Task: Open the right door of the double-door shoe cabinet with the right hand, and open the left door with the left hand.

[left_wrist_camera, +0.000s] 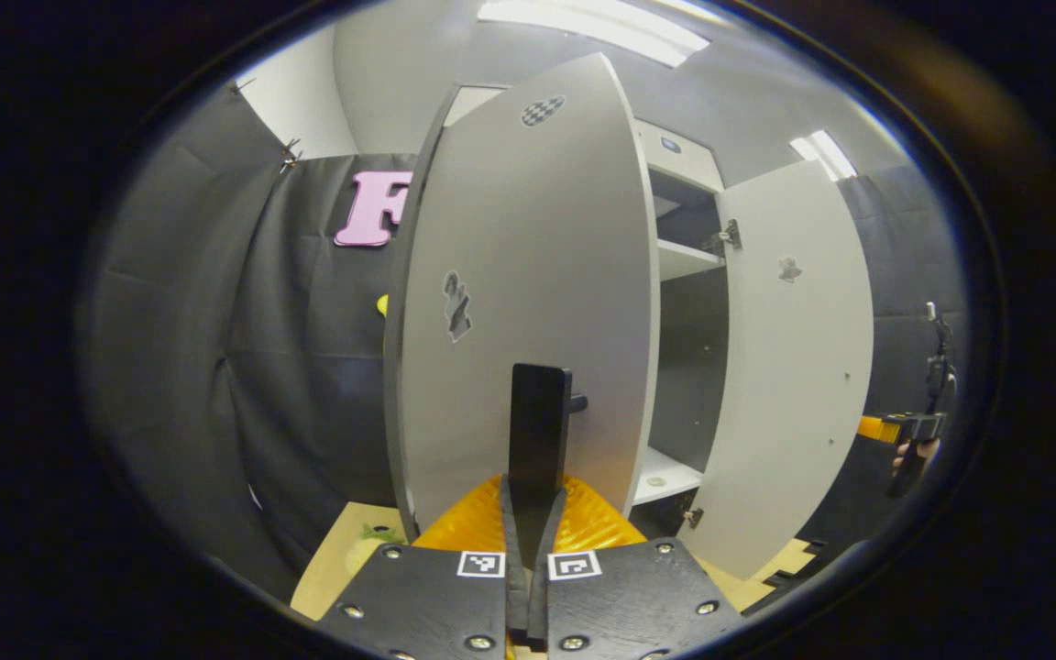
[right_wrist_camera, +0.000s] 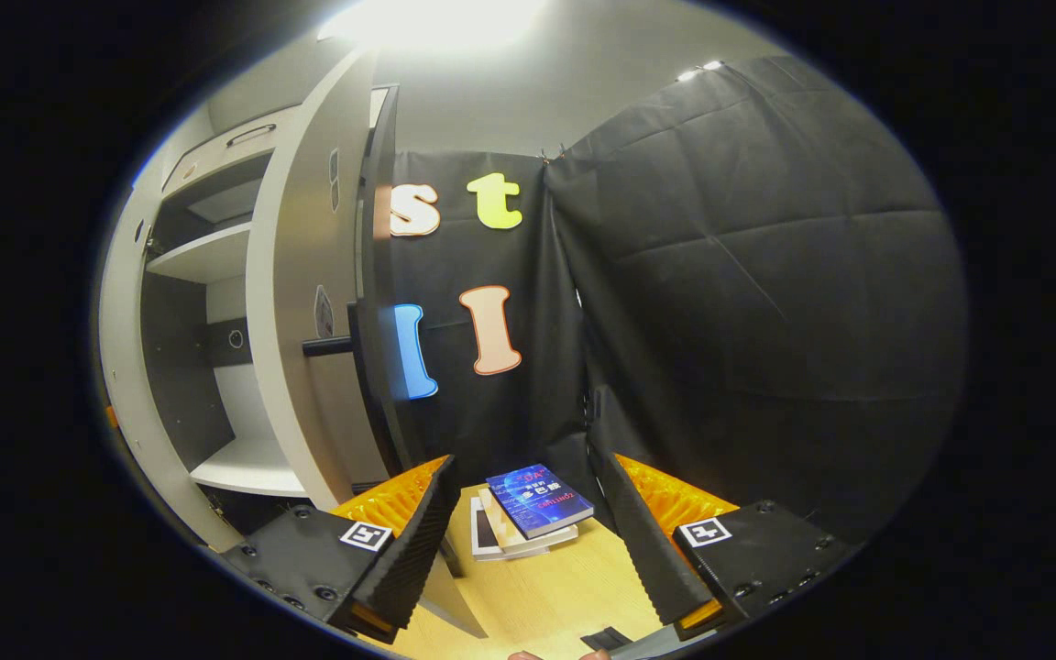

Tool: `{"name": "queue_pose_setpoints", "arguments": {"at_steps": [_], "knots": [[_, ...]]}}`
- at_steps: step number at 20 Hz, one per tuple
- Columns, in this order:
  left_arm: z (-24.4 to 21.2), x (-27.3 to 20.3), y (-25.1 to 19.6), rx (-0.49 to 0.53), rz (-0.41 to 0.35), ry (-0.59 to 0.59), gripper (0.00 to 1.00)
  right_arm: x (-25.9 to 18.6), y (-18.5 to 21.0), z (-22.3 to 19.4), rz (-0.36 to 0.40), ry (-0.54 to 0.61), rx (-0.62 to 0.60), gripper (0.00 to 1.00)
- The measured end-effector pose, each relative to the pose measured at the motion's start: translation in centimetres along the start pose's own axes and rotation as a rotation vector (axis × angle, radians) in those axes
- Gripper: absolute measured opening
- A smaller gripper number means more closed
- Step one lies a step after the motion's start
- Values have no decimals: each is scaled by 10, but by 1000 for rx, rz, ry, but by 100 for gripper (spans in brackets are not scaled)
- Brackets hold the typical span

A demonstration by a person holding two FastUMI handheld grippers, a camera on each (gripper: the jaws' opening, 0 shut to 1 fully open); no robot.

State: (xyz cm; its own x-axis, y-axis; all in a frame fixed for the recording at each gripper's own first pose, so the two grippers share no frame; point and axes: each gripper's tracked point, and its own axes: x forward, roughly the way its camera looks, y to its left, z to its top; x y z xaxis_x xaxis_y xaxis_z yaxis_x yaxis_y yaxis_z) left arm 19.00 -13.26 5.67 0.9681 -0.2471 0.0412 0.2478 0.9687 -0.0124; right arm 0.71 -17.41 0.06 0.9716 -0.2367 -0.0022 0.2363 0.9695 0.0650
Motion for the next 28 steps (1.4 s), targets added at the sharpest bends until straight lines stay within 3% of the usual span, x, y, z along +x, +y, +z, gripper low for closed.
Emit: {"name": "queue_pose_setpoints", "arguments": {"at_steps": [3, 4, 10, 14, 16, 19, 24, 28], "knots": [[-1, -4, 4, -1, 2, 9, 2, -1, -2, 5, -5, -18, 2, 98], [-1, -6, 6, 0, 5, 7, 2, -2, -3, 5, -4, -21, 2, 92], [3, -13, 28, 46, 64, -3, 2, 0, -4, 11, 0, -28, 26, 92], [3, -24, 67, 137, 160, 0, 0, -2, 5, 0, 26, -6, 29, 92], [3, -28, 95, 144, 253, -14, 0, -12, 7, -7, 32, 5, 15, 92], [-2, -19, 80, 23, 160, -19, 2, -11, 21, -1, 66, 8, 34, 98], [7, -33, 91, 99, 225, -34, 1, -21, 30, 15, 103, 1, -26, 98], [27, -51, 77, 58, 237, -65, 2, -34, 40, 27, 130, -5, -81, 98]]}}
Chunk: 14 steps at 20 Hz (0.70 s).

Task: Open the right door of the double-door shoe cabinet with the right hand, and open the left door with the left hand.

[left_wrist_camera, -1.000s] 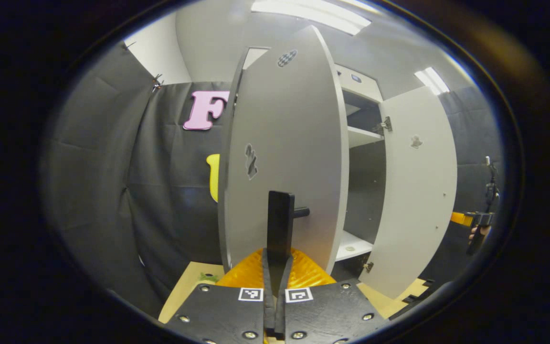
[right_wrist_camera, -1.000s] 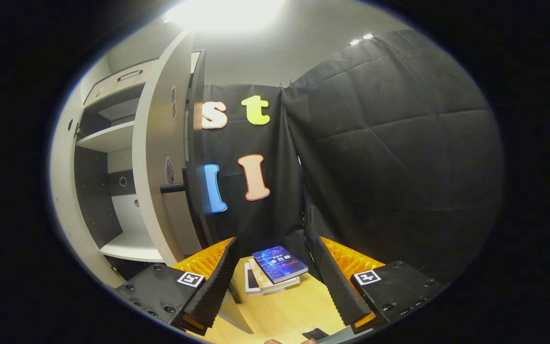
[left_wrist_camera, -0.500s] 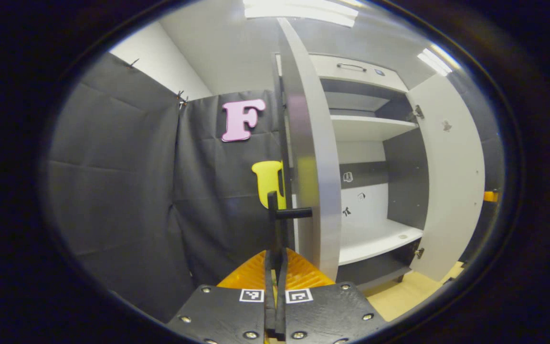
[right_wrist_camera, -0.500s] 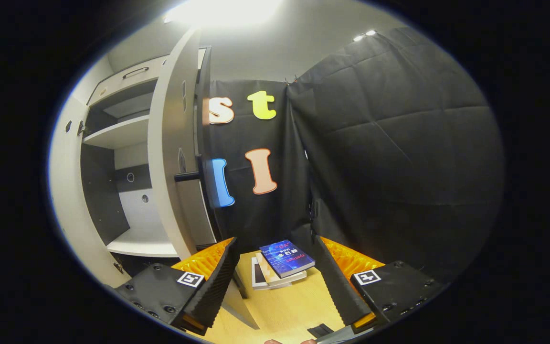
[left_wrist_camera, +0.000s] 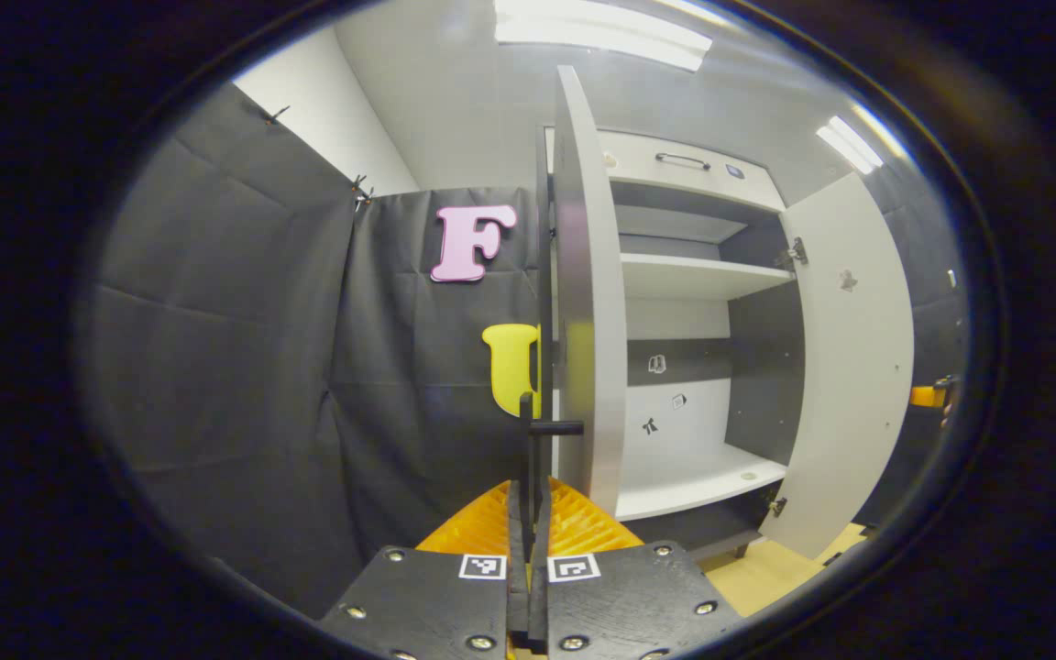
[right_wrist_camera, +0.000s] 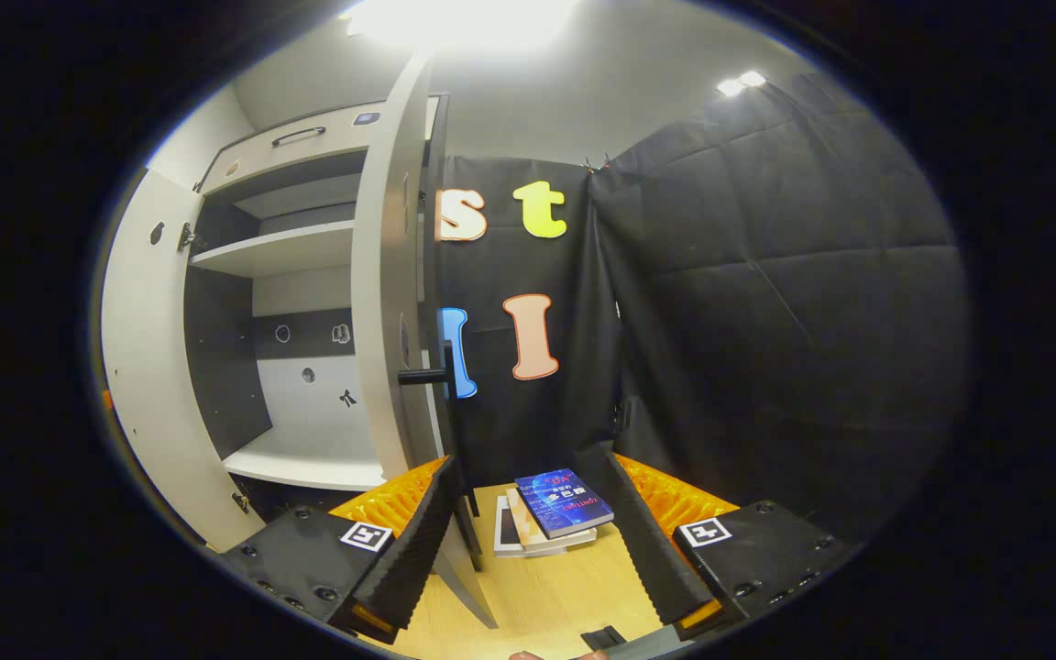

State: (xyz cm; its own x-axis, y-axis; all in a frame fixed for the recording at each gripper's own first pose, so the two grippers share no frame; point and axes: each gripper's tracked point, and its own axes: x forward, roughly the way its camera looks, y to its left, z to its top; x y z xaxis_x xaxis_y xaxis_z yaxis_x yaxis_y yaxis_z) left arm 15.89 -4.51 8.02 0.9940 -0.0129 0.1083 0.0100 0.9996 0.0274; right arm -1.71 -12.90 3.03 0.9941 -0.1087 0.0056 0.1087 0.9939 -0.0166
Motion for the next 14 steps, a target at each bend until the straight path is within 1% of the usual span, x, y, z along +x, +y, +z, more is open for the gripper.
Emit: {"name": "queue_pose_setpoints", "arguments": {"at_steps": [3, 4, 5, 6, 8, 9, 11, 12, 14], "knots": [[13, -14, -12, -8, 9, -46, 2, -11, 19, -1, 26, -10, 21, 98], [14, -18, -18, -19, 7, -51, 4, -17, 28, -6, 48, -3, 30, 98], [11, -21, -26, -31, 3, -52, 9, -20, 35, -11, 55, 2, 26, 98], [5, -21, -33, -48, 2, -45, 19, -22, 38, -15, 60, 4, 16, 98], [-11, -20, -51, -93, -32, -13, 39, -25, 51, -16, 93, 7, 23, 98], [-18, -20, -58, -106, -44, 0, 59, -27, 61, -17, 117, 9, 38, 98], [-24, -20, -60, -109, -35, 13, 99, -29, 73, -16, 147, 6, 46, 98], [-24, -23, -62, -109, -36, 10, 98, -29, 75, -18, 158, 3, 36, 98], [-21, -27, -69, -111, -39, -13, 99, -27, 82, -22, 177, 8, 25, 98]]}}
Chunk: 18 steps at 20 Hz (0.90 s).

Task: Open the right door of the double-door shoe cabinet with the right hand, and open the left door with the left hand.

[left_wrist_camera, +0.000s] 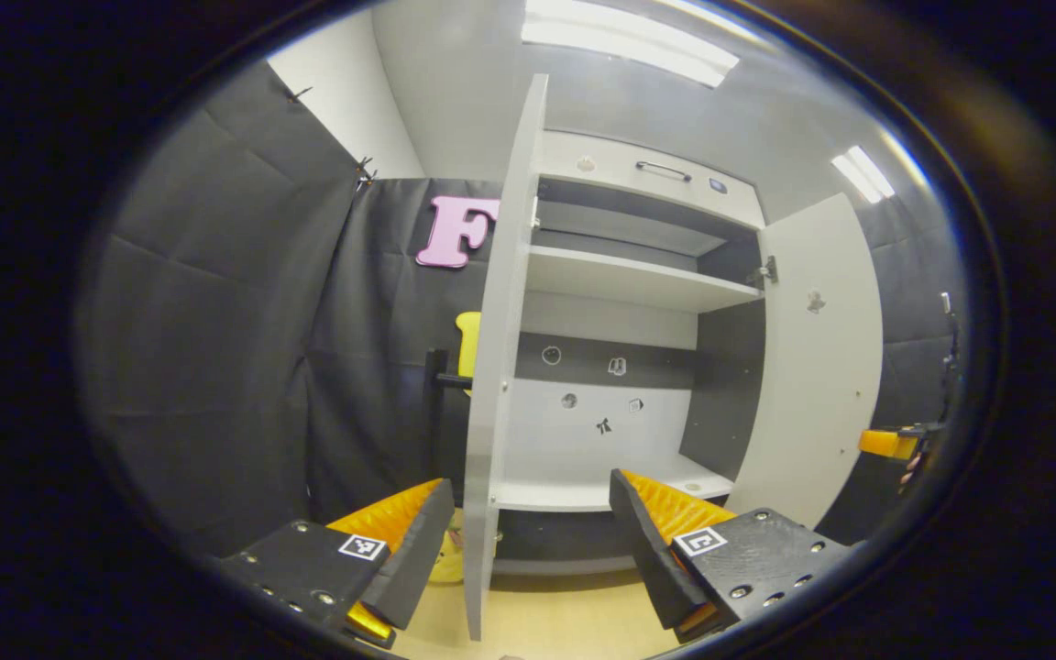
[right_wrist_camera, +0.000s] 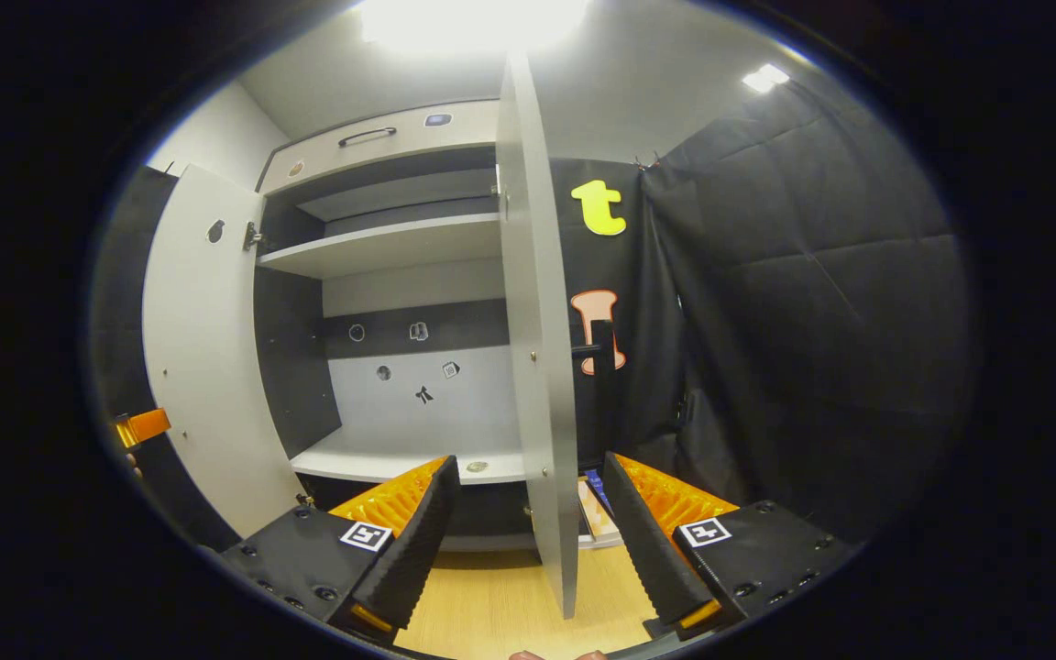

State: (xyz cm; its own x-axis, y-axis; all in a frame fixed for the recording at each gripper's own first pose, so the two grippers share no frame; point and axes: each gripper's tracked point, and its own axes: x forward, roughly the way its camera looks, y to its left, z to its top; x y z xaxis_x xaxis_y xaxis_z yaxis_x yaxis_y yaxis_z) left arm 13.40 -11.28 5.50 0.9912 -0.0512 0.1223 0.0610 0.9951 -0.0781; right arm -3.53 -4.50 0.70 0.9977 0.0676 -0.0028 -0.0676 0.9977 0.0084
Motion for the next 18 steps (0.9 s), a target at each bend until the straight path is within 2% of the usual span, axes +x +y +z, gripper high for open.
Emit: {"name": "queue_pose_setpoints", "arguments": {"at_steps": [1, 2, 3, 6, 7, 8, 13, 18], "knots": [[3, -1, -1, -2, 0, -16, 97, 2, 3, -2, 10, 3, 10, 98], [3, -1, -2, -3, 1, -27, 99, 2, 9, -2, 21, 4, 25, 92], [3, -1, -3, 0, 1, -36, 99, 1, 14, -3, 29, 3, 37, 98], [-4, -2, -6, 24, 24, -46, 98, 0, 16, -18, 45, 27, 46, 98], [-9, -2, -8, 35, 28, -44, 99, 1, 15, -21, 46, 37, 45, 92], [-14, 2, -10, 46, 29, -37, 99, 1, 15, -22, 47, 41, 51, 98], [-33, 6, -18, 66, 26, 9, 98, 2, 28, -31, 82, 47, 94, 98], [-30, 6, -19, 81, 46, -23, 98, 2, 31, -30, 132, 29, 82, 98]]}}
